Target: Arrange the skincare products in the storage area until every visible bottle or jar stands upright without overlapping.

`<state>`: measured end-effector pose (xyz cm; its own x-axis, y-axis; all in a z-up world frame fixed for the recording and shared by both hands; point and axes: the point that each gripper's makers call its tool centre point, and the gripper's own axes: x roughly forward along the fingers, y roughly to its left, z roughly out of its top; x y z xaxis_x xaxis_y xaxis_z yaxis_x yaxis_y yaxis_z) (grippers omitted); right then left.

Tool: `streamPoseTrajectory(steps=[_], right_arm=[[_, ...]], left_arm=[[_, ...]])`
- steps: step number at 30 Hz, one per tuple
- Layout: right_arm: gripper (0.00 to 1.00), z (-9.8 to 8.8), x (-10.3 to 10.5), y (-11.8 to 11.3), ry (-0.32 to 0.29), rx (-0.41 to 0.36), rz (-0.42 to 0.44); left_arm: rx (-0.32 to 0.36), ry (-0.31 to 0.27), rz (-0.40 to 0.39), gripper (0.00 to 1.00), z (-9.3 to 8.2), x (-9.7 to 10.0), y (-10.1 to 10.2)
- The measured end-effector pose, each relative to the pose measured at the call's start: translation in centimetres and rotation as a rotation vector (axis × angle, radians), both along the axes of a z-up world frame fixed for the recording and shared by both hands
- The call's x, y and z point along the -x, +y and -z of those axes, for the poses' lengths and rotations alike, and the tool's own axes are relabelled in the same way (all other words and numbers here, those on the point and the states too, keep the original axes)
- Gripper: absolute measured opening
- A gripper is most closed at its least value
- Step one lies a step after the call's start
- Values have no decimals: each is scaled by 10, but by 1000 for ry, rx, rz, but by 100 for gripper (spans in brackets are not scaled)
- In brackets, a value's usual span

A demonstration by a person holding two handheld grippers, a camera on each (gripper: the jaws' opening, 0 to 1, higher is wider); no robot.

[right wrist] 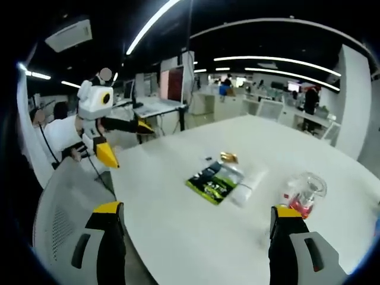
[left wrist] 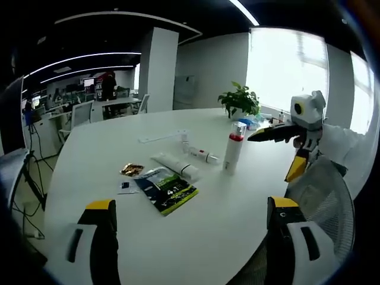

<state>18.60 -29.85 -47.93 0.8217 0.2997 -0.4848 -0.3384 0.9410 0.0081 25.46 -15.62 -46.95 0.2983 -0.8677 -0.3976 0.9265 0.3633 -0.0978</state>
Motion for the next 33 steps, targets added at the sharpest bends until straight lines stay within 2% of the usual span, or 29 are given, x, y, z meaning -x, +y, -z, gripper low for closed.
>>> streamPoseTrajectory(steps=[7, 11, 21, 27, 33], right_arm=[[99, 6, -19, 10, 19, -10, -25], [90, 11, -30, 10, 35, -23, -3], [87, 15, -56, 8, 46, -30, 55], [81, 19, -68, 5, 57, -33, 101], [77, 30, -83, -5, 90, -25, 150]], left_arm=[[13, 6, -7, 100, 0, -6, 4], [24, 13, 3, 100, -1, -9, 4], [27, 27, 30, 100, 1, -18, 7], [25, 29, 54, 100, 0, -21, 9], [27, 32, 79, 99, 1, -30, 11]])
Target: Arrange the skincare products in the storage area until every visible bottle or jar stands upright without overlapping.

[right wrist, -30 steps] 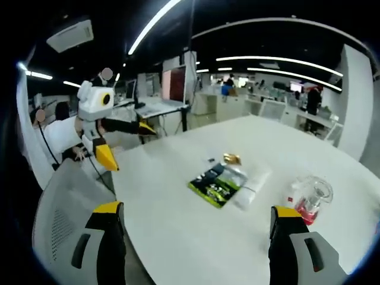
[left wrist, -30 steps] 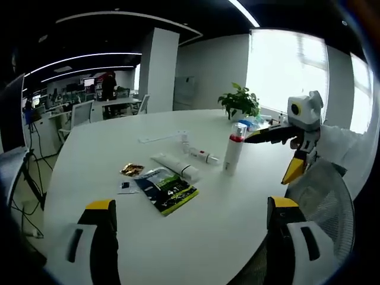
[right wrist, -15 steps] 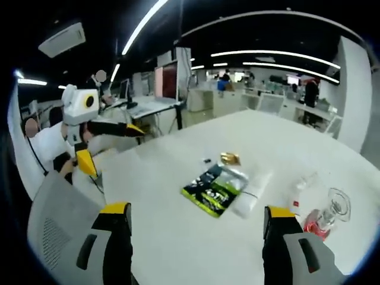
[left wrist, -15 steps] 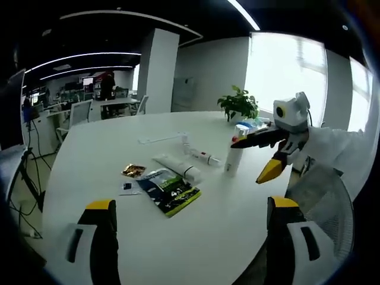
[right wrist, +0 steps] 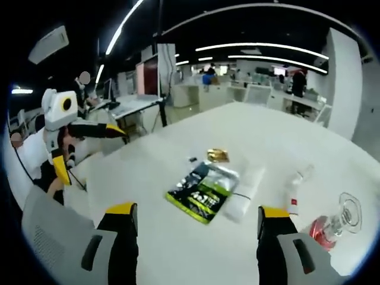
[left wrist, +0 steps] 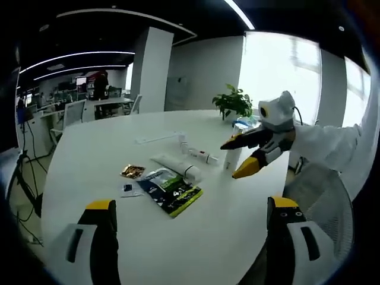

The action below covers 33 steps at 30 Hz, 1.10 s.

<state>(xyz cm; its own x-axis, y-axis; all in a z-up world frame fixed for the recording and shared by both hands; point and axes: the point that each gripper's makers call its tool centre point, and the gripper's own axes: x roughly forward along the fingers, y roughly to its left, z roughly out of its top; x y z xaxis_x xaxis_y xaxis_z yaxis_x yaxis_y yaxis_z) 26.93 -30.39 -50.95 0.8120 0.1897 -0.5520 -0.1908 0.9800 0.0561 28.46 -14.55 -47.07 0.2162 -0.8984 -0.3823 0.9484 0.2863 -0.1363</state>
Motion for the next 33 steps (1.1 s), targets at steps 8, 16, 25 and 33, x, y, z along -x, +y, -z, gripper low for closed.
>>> streamPoseTrajectory(steps=[8, 16, 25, 33], right_arm=[[69, 14, -21, -13, 32, 15, 66], [64, 27, -38, -18, 72, 11, 107], [59, 50, -57, -29, 131, 41, 132], [57, 72, -64, -31, 179, 62, 152]], left_arm=[[1, -2, 38, 99, 3, -1, -3], [9, 14, 56, 99, 7, -5, -1], [19, 32, 57, 99, 10, -12, 3], [20, 50, 45, 99, 16, -16, 6]])
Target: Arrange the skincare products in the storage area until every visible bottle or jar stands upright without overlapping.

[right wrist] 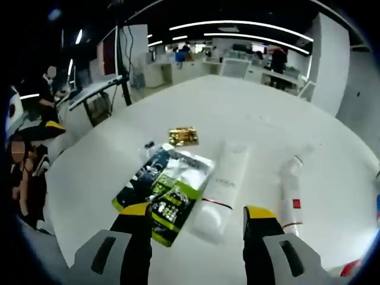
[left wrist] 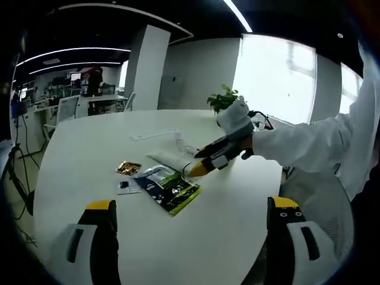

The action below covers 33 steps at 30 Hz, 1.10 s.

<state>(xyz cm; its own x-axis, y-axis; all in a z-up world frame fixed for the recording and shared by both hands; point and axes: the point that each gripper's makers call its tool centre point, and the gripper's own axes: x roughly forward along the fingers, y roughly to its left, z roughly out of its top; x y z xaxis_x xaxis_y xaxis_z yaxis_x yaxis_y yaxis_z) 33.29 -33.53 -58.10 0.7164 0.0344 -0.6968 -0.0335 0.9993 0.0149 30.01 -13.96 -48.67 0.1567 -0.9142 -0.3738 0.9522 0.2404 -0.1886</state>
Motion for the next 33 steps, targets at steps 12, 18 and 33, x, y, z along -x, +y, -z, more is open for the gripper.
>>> streamPoseTrajectory(steps=[12, 18, 33], right_arm=[[54, 20, -19, -13, 47, 23, 6], [53, 27, -25, -16, 66, 39, 0], [48, 36, -44, -30, 77, 54, 48]], left_arm=[[-4, 15, 4, 99, 7, -1, 0], [3, 28, -1, 99, 8, -3, 3], [2, 36, -14, 99, 10, -7, 7]])
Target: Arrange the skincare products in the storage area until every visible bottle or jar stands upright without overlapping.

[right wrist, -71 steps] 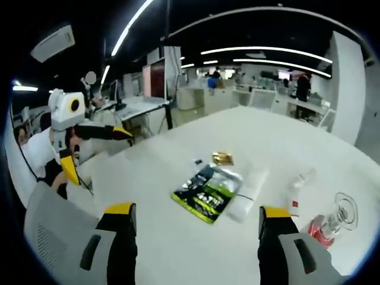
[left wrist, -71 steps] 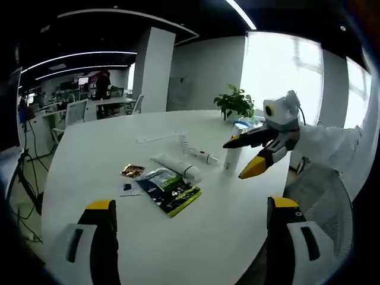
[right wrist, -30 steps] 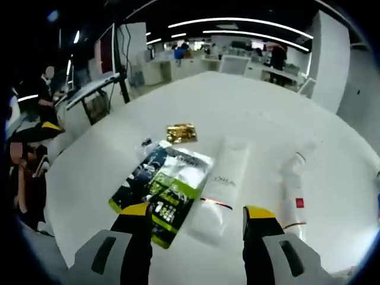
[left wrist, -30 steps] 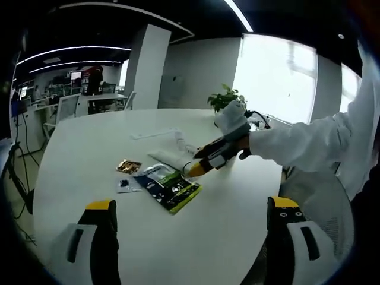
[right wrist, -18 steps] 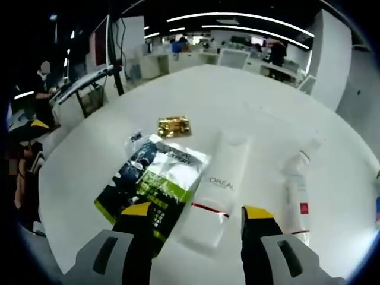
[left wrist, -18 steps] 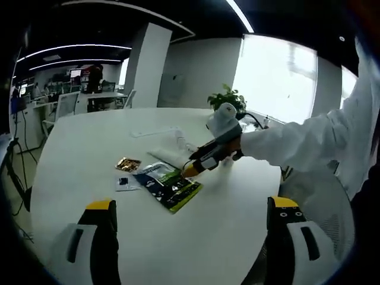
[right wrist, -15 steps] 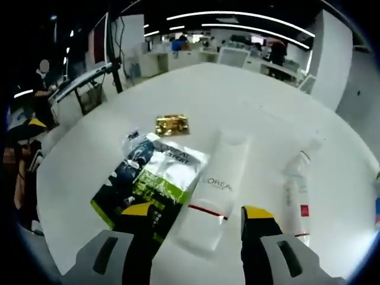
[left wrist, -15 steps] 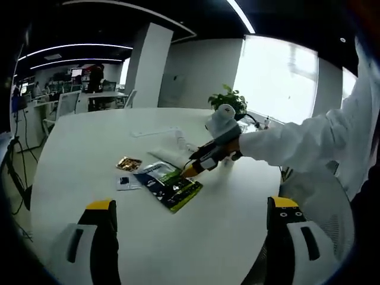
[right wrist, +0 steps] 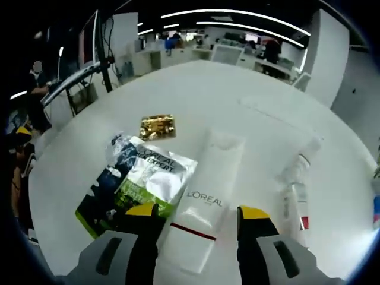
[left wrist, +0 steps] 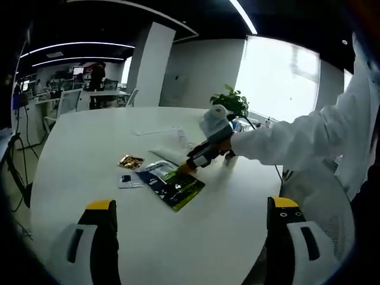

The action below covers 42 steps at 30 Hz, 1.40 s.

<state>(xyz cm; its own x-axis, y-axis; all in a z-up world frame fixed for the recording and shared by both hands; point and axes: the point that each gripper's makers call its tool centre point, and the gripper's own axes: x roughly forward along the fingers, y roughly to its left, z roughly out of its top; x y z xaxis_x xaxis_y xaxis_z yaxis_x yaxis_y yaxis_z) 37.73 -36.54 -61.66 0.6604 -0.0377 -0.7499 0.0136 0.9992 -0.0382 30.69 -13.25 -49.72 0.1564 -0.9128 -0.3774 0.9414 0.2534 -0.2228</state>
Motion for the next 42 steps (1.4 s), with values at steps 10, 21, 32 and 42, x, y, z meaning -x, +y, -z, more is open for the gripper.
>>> streamPoseTrajectory(steps=[10, 21, 32, 42], right_arm=[[44, 2, -11, -11, -5, -25, 39], [31, 0, -9, -6, -13, -12, 39], [28, 0, -1, -1, -6, -29, 60], [26, -3, 20, 14, 8, -45, 50]], left_arm=[[-3, 7, -6, 99, 2, 1, -1], [-7, 10, -3, 99, 3, 3, -4], [-26, 11, 8, 99, 8, 6, -7], [1, 62, 29, 99, 13, 9, -24]])
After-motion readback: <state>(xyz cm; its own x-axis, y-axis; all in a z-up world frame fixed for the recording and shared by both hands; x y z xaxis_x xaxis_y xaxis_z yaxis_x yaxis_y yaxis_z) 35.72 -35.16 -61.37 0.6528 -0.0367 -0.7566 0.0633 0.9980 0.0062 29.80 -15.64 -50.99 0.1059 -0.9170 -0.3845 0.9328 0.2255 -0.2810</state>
